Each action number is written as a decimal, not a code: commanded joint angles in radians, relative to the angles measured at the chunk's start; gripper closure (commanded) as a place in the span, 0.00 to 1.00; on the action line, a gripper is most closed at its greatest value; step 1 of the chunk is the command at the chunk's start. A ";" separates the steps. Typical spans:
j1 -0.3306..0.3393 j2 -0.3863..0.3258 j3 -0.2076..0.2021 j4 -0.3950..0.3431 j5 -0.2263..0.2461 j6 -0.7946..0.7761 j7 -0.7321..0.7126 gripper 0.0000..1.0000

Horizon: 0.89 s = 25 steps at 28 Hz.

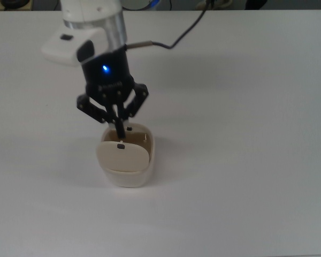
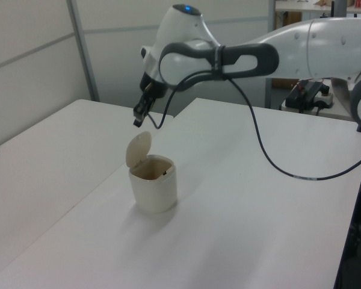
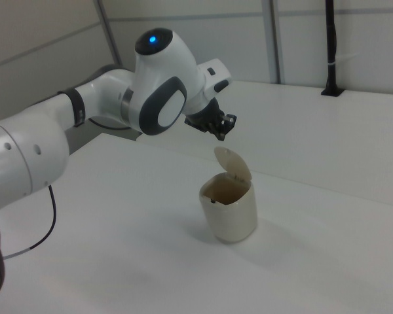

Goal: Close the trash can
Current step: 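Move the gripper toward the raised lid of the cream trash can, then push the lid down with the gripper fingertips until it shuts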

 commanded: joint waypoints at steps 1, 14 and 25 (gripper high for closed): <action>0.001 0.052 0.022 -0.003 0.038 0.119 0.016 1.00; -0.002 0.062 0.026 -0.015 0.033 0.135 0.013 1.00; -0.012 0.039 0.010 -0.034 -0.039 -0.054 0.004 1.00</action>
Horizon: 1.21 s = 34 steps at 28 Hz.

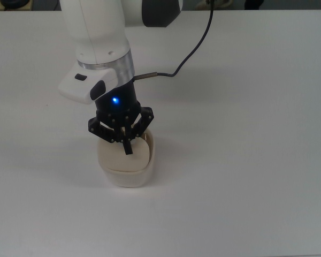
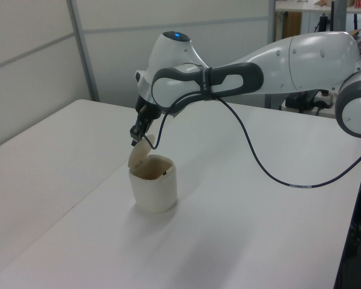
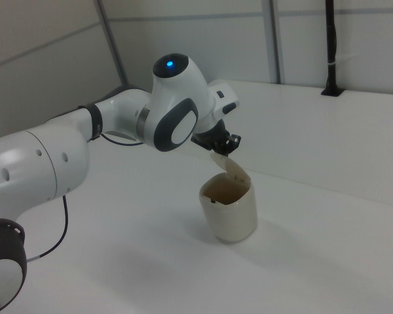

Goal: Close the trash can
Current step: 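Push the lid down with the gripper fingertips until it shuts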

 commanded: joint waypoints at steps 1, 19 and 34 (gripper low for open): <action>-0.001 -0.035 -0.012 -0.035 -0.030 -0.049 -0.002 1.00; 0.011 -0.023 -0.021 -0.115 -0.147 -0.142 -0.066 1.00; 0.027 -0.017 -0.015 -0.098 -0.128 -0.141 -0.091 1.00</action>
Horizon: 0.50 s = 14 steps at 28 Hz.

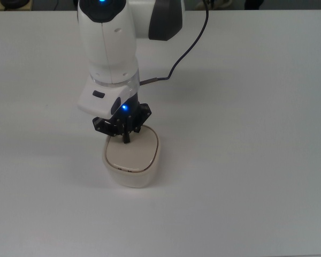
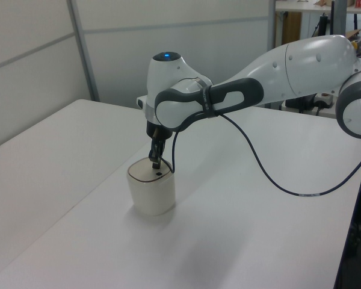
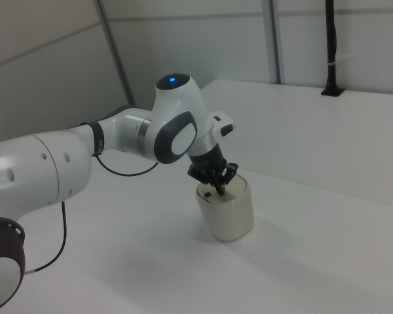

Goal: Close the trash can
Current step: 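Push the lid down with the gripper fingertips until it shuts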

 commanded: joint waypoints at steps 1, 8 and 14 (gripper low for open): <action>0.005 -0.013 0.000 -0.009 0.007 -0.014 -0.016 1.00; 0.008 -0.012 0.000 -0.009 0.024 -0.006 -0.020 1.00; 0.008 -0.012 0.016 -0.005 0.062 -0.003 -0.022 1.00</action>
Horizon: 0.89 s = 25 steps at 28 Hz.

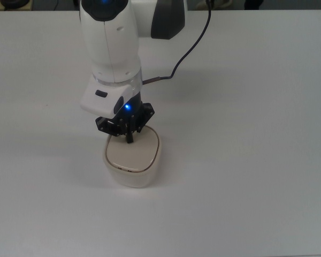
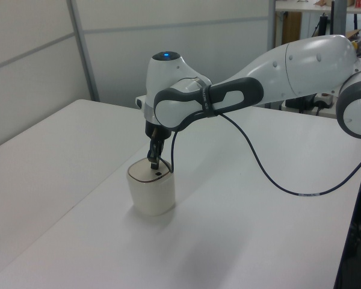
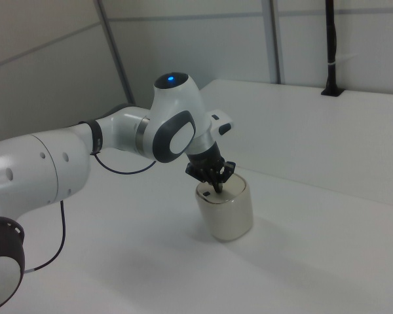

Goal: Close the trash can

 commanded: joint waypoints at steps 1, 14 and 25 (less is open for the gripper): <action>0.006 -0.011 0.013 -0.003 0.047 -0.003 -0.022 1.00; 0.044 0.052 0.019 0.003 0.005 -0.003 -0.022 1.00; 0.040 0.080 0.015 0.003 -0.023 -0.005 -0.011 1.00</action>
